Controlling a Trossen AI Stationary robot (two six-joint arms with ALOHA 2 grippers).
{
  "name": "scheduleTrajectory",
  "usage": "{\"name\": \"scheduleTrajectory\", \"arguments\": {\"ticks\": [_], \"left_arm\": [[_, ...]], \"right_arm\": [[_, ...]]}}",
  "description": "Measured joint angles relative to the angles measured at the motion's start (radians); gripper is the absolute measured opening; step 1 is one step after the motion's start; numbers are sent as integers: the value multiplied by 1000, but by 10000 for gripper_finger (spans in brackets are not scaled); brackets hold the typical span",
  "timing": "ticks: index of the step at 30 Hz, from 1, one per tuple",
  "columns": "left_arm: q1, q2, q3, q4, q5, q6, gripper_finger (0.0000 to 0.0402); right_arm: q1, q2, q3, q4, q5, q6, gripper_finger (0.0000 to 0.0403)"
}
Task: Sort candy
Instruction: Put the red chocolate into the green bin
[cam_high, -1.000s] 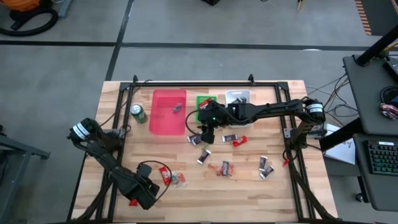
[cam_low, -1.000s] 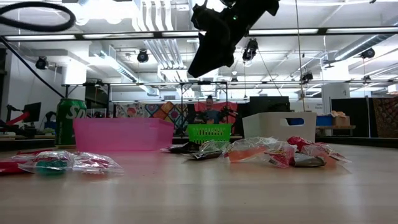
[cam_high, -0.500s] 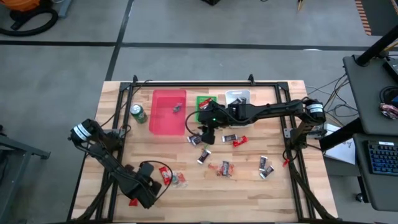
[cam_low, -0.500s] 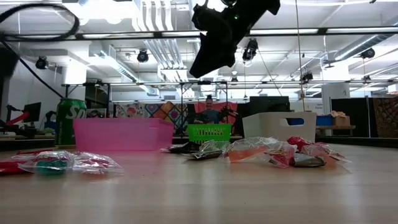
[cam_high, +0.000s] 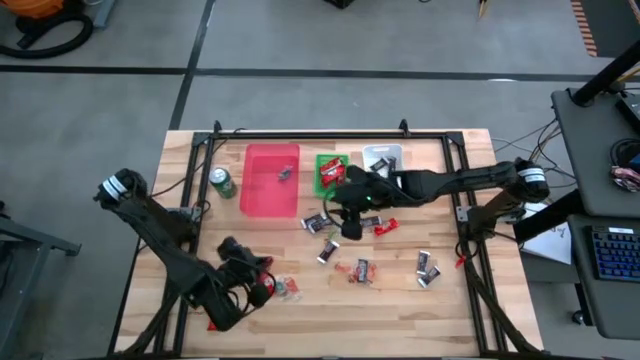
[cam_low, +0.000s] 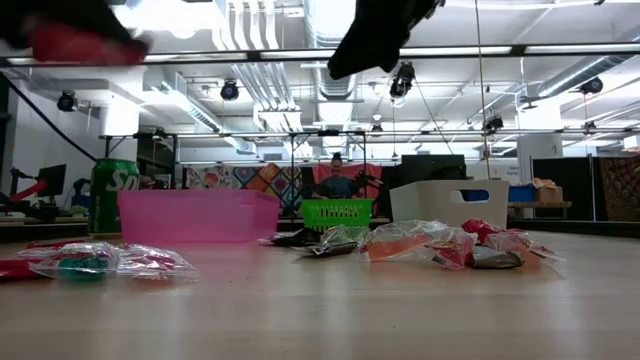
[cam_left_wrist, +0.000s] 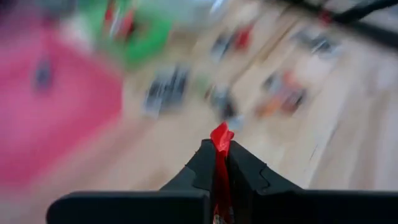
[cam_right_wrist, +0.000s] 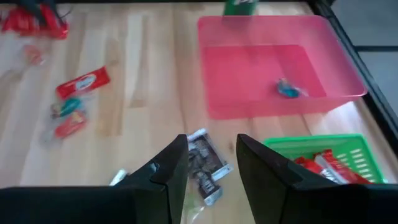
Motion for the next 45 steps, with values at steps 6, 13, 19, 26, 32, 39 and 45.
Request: {"name": "scheduleTrajectory", "arguments": {"ticks": [6,13,19,26,32,39,45], "left_arm": [[30,-78,0,327,-109,635,1],[84,-85,-5,527,-60,1015,0],[149,-64,-41,627,28,1129,0],[236,-64,-170,962,86,1320,0],[334,-65,-319,1363,216,1476,1],[394,-65,-407,1570,292,1495,1],[414,-62,-428,1670,296,1491,2]], "right_arm": [[84,-23,-196,284,-11,11,132],[119,-18,-385,718,-9,57,144],[119,-6,-430,916,-17,80,174],[123,81,-431,1024,-29,135,204],[148,146,-431,1115,-37,147,208],[160,152,-431,1159,-22,146,208],[159,152,-431,1208,24,143,208]]}}
